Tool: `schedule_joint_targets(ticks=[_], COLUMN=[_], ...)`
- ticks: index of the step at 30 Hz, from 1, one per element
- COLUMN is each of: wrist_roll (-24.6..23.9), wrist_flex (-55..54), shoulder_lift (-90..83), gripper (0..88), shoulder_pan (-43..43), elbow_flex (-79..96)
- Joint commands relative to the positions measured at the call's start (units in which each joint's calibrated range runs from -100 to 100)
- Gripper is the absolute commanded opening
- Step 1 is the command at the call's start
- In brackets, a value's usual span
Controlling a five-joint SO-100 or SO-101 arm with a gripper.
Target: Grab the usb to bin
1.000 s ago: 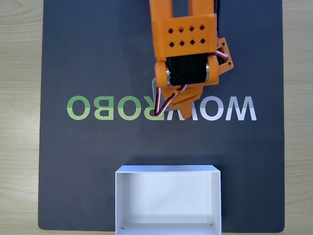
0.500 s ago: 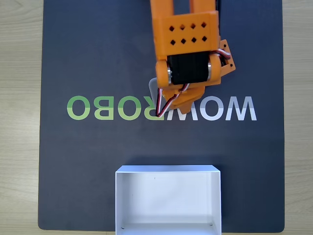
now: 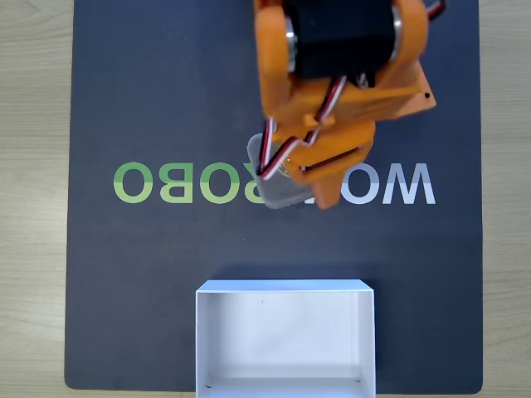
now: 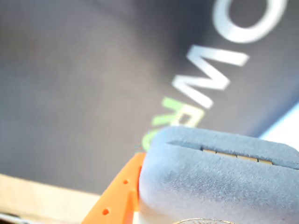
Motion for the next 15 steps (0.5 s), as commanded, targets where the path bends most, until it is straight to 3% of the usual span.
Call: schedule_joint_targets(ticks=[1, 15], wrist_roll=[-0.05, -0.32], wrist_flex=[4.65, 4.47], shoulder_lift=[-7.88, -16.28], gripper=[14.5, 14.5], shoulder_pan=[0.67, 15.66], elbow_flex=[-12.69, -20.82])
